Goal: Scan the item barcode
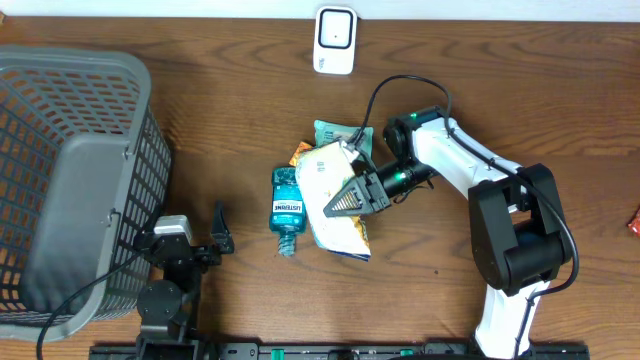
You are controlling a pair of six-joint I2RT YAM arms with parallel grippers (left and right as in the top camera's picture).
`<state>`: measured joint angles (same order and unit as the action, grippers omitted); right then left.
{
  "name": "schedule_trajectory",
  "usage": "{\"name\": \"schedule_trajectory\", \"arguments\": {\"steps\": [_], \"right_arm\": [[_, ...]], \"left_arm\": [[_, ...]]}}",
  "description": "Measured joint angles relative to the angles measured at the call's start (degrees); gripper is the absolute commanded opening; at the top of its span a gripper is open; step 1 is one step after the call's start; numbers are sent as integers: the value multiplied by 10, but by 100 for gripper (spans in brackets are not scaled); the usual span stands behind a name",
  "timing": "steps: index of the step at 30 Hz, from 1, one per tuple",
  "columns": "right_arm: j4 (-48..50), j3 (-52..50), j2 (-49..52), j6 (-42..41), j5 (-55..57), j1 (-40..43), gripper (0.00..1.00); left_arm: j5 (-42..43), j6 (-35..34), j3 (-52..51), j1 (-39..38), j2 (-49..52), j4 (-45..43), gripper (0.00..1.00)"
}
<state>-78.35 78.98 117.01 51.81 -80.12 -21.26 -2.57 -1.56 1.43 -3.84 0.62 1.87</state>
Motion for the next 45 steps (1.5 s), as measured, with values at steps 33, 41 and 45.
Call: {"name": "schedule_trajectory", "arguments": {"steps": [33,41,45], "right_arm": [[57,0,0,234,-56,-33,1],[58,0,0,223,-56,-35,1],[92,0,0,200,-34,-39,1]], "left_arm": [[0,0,0,0,0,0,100],[0,0,0,0,0,0,100],[0,0,0,0,0,0,100]]}}
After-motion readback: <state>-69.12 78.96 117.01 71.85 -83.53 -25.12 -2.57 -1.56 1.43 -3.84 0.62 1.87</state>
